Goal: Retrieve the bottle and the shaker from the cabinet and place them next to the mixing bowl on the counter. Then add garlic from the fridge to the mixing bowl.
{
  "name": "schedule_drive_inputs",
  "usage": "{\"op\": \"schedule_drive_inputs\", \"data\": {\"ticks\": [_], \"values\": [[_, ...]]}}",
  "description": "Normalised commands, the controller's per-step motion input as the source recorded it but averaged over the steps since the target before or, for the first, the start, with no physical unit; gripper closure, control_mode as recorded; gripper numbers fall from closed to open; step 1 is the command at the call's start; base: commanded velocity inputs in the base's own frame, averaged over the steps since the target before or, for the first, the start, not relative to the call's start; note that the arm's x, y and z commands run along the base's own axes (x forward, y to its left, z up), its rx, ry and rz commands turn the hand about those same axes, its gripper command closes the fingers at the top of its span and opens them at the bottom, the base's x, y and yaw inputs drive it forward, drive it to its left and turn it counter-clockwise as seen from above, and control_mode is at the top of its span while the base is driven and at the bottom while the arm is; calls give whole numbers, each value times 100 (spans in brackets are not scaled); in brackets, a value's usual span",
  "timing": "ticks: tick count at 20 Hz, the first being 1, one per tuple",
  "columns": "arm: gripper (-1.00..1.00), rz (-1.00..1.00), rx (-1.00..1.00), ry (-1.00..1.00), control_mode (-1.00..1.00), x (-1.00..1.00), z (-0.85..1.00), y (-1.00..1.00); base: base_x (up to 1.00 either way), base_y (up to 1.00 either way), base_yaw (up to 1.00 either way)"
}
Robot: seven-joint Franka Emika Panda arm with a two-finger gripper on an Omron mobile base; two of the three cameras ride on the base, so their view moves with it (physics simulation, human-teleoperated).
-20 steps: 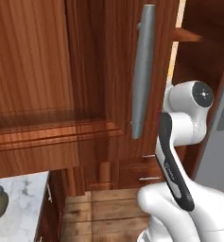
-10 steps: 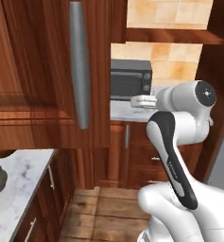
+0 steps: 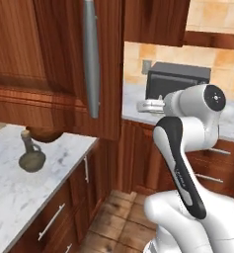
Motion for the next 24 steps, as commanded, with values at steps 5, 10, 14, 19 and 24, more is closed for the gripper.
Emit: {"op": "schedule_drive_inputs", "data": {"ticks": [5, 10, 14, 19, 24], "values": [[100, 0, 0, 0, 100, 0, 0, 0, 57, -34, 46], [100, 0, 0, 0, 100, 0, 0, 0, 54, -27, 47], [100, 0, 0, 0, 100, 0, 0, 0, 50, -16, 50], [100, 0, 0, 0, 100, 0, 0, 0, 56, -14, 50], [100, 0, 0, 0, 100, 0, 0, 0, 64, -14, 49]]}}
